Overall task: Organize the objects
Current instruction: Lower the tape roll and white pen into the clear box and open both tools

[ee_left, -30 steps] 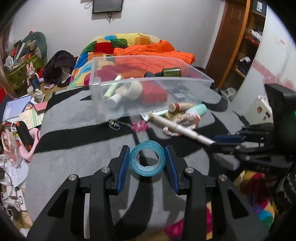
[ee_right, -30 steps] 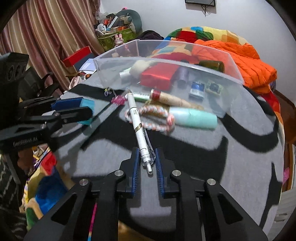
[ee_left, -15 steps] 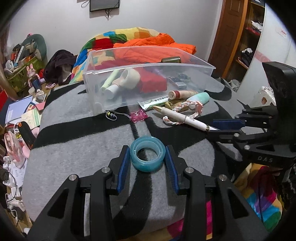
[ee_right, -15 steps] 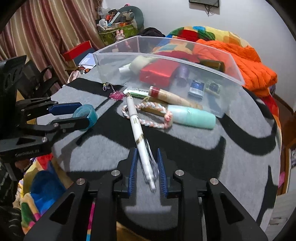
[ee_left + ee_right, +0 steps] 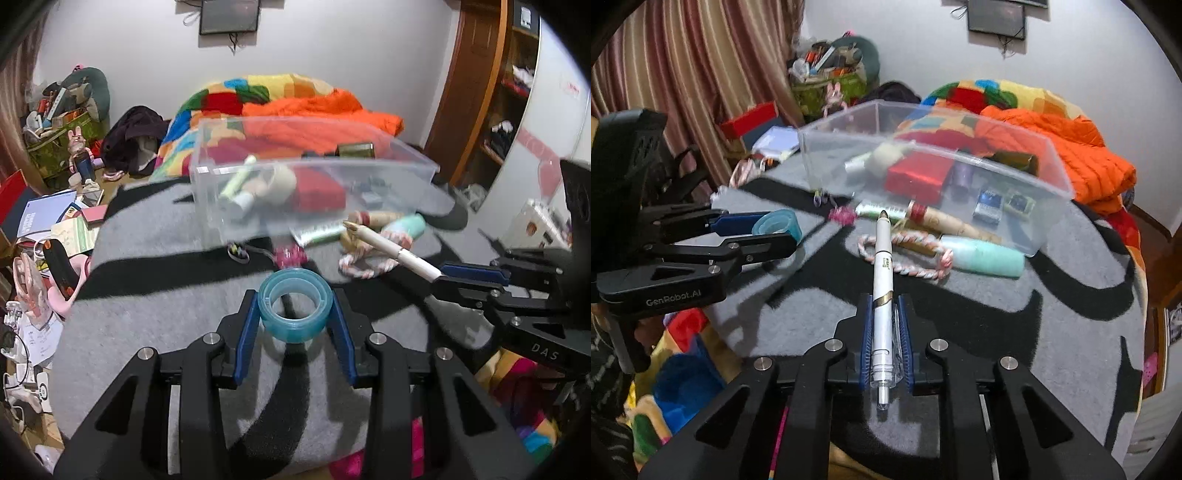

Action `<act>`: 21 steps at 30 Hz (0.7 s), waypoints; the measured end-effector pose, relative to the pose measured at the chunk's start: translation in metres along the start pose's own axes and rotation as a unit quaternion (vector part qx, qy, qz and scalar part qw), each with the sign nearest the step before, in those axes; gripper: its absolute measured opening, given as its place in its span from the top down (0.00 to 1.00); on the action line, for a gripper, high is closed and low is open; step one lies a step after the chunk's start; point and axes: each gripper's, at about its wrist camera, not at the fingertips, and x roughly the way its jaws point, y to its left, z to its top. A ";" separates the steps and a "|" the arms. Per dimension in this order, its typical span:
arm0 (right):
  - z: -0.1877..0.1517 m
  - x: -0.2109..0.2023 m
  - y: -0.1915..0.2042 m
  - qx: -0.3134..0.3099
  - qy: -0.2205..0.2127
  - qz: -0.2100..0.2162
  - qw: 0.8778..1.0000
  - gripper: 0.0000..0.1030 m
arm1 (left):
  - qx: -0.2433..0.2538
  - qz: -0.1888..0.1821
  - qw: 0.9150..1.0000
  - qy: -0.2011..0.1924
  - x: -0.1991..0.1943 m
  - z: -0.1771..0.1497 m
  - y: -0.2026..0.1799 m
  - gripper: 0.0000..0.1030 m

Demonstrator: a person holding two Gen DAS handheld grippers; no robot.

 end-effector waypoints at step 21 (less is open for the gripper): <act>0.077 -0.037 -0.060 0.097 -0.110 -0.045 0.988 0.88 | -0.024 0.036 0.995 -0.085 -0.014 0.086 0.005 0.63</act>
